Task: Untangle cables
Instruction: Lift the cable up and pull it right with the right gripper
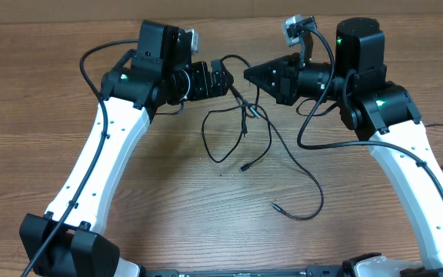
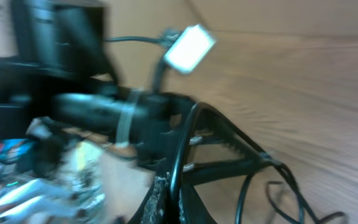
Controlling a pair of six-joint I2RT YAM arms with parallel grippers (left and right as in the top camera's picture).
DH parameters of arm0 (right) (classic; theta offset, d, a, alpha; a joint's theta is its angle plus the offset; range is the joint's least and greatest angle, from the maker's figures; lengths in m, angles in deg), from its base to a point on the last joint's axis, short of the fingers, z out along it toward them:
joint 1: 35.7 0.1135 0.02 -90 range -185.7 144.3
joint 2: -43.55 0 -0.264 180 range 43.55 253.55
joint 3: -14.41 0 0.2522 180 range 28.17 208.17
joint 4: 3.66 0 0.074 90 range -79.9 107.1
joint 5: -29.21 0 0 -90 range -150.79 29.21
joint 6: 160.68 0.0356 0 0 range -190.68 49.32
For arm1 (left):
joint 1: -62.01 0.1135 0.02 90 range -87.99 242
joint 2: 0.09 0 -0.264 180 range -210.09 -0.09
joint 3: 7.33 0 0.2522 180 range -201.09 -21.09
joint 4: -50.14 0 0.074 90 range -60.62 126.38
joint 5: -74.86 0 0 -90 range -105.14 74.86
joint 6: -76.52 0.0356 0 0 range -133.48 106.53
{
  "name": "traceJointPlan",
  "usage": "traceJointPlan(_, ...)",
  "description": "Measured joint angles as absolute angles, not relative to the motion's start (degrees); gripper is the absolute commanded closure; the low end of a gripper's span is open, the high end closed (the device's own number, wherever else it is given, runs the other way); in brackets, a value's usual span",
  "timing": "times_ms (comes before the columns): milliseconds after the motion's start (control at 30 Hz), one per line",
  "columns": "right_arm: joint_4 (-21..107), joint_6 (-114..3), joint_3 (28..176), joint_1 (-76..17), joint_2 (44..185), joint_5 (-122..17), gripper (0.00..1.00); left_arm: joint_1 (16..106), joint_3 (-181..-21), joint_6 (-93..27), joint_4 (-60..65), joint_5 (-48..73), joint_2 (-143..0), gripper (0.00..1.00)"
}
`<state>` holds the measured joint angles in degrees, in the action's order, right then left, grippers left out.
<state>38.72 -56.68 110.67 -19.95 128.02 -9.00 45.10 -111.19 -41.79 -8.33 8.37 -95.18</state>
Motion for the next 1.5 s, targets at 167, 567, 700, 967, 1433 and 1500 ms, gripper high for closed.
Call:
traceJointPlan(167,38.37,-54.14,110.67,-19.95,128.02,-1.33,0.96,45.10,-109.69,-45.38,-2.50,6.60,-95.73,0.12)
traceJointPlan(567,43.70,-53.14,110.67,-22.92,127.93,5.36,0.96,46.91,-109.60,-53.79,-4.33,-22.61,-96.01,0.64)
traceJointPlan(700,47.55,-53.73,110.69,-24.10,127.76,0.68,0.96,49.80,-109.56,-56.43,-5.42,-26.67,-96.01,0.71)
traceJointPlan(967,62.39,-54.23,110.91,-26.68,127.45,-32.85,0.96,56.18,-109.56,-58.36,-6.91,-26.95,-96.01,0.96)
traceJointPlan(1433,51.26,-67.54,111.02,-26.81,127.28,-42.53,0.96,55.81,-109.56,-57.96,-13.23,-13.99,-96.01,0.04)
traceJointPlan(1500,48.42,-68.52,111.70,-27.23,126.95,-42.33,0.96,55.46,-109.56,-58.14,-15.11,-13.58,-96.01,0.00)
